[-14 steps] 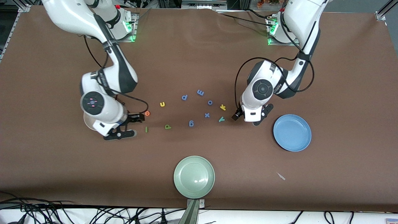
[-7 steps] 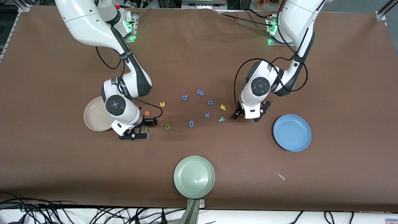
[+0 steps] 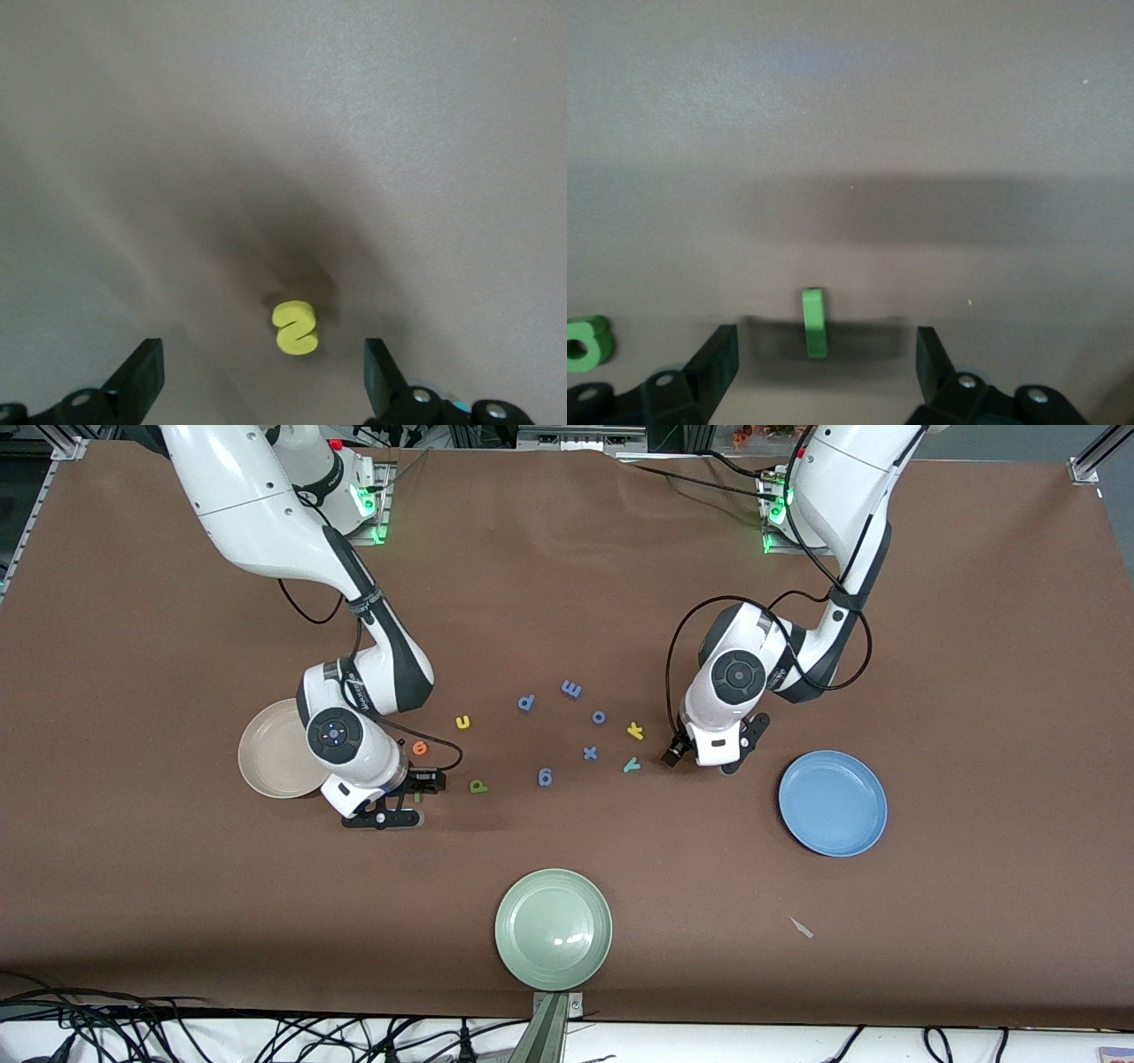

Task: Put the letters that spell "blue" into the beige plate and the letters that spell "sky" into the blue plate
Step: 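Close the right gripper on green l while the left gripper grasps yellow 2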

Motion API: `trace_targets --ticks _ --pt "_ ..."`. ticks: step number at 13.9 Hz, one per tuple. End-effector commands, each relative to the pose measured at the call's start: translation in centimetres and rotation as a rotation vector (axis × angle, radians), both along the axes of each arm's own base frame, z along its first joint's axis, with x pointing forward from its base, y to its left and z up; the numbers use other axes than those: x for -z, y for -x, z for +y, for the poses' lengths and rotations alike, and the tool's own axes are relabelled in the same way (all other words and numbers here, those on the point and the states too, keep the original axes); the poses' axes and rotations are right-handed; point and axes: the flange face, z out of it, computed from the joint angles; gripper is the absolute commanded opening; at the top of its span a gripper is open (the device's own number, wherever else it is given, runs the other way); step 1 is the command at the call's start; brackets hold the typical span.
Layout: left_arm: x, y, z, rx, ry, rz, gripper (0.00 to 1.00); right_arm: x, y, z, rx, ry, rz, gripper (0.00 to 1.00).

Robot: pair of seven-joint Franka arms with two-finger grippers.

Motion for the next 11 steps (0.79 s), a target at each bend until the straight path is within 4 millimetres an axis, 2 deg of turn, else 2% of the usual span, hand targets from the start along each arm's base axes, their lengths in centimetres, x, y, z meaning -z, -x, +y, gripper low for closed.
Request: trace_targets --ticks 1,2,3,4,6,8,11 --pt "1.6 -0.8 -0.4 -0.016 0.007 -0.025 0.9 0.5 0.2 0.3 0.016 -0.011 -0.003 0.57" --pt "2.1 -0.7 -0.4 -0.016 0.005 -0.021 0.83 0.8 0.2 0.3 0.016 -0.009 0.001 0.42" --pt "2.0 -0.7 -0.6 -0.013 0.006 -0.024 0.75 0.7 0.2 0.3 0.022 -0.01 0.001 0.22" --pt "2.0 -0.7 -0.5 -0.015 0.005 -0.024 0.6 0.6 0.1 0.3 0.043 -0.015 0.0 0.02" --pt "1.9 -0.9 -0.4 -0.018 0.007 -0.027 0.36 0.5 -0.1 0.2 0.046 -0.016 -0.001 0.0" --pt "1.7 -1.0 -0.3 -0.019 0.007 -0.03 0.28 -0.2 -0.6 -0.7 0.034 -0.013 -0.001 0.0" --pt "1.1 -1.1 -0.4 -0.018 0.011 -0.038 0.11 -3.1 -1.1 -4.4 -0.066 0.004 0.063 0.0"
